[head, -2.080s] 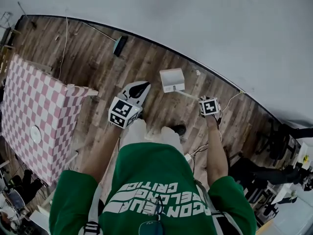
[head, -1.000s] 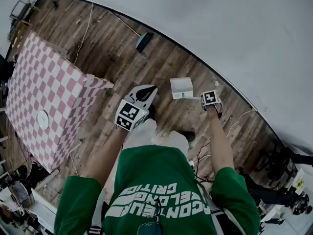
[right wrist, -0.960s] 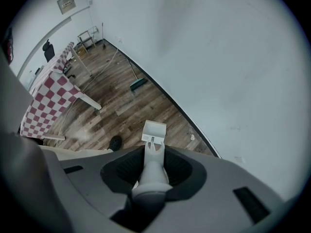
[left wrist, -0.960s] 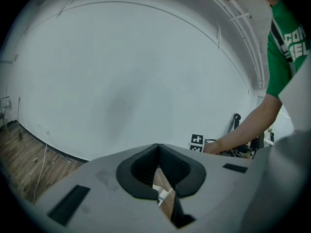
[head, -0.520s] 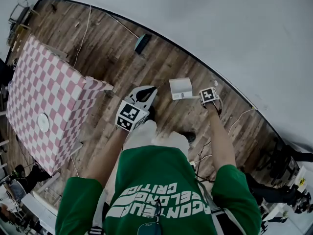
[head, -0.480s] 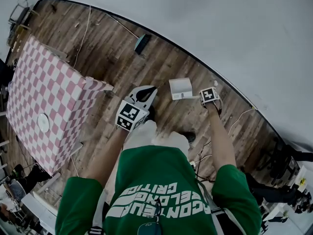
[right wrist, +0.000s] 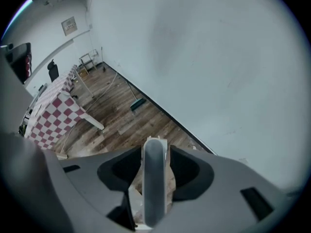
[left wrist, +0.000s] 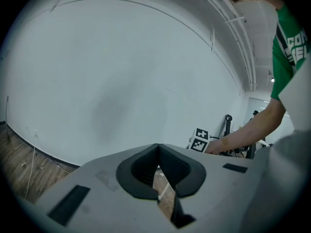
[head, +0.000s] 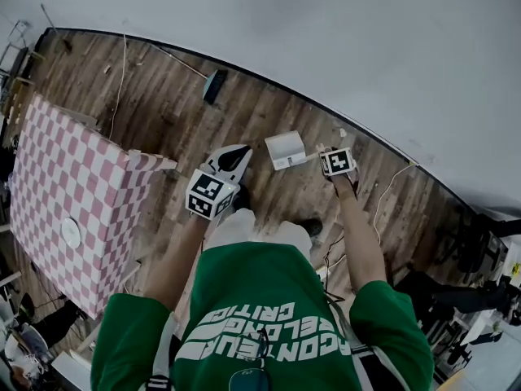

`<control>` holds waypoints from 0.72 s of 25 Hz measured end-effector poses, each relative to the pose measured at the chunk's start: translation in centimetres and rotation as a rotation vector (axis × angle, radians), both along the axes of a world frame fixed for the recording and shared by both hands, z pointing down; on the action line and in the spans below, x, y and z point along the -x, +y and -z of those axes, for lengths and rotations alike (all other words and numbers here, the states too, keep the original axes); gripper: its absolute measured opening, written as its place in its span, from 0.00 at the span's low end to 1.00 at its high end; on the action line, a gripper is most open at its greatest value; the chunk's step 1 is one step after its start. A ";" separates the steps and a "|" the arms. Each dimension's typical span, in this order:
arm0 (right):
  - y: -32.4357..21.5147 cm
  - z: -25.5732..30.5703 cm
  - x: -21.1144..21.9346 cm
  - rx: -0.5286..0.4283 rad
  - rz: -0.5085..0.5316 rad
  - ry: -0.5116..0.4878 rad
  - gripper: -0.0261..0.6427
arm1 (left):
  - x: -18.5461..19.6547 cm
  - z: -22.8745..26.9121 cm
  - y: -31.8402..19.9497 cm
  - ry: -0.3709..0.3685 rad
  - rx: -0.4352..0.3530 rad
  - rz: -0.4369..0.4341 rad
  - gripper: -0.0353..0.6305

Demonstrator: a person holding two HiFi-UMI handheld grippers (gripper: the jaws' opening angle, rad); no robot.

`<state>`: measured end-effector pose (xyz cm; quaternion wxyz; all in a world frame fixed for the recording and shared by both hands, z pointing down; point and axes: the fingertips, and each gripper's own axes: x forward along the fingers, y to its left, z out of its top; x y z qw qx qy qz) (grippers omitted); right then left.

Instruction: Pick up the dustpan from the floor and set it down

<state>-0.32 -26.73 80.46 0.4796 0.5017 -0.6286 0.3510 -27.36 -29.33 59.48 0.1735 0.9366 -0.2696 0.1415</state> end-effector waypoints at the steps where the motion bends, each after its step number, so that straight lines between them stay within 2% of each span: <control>1: 0.1 1.1 -0.2 -0.033 -0.020 -0.005 0.30 | -0.6 0.3 -0.2 0.012 -0.002 -0.015 0.05; 6: 1.4 7.2 -1.6 -0.198 -0.097 -0.027 0.30 | -3.6 2.0 -0.2 0.065 0.000 -0.062 0.05; 13: 4.7 15.2 -4.0 -0.419 -0.250 -0.072 0.30 | -7.2 3.9 -0.3 0.093 -0.031 -0.175 0.05; 18: 7.3 19.2 -4.5 -0.544 -0.320 -0.028 0.30 | -8.9 4.9 -0.7 0.126 -0.045 -0.255 0.05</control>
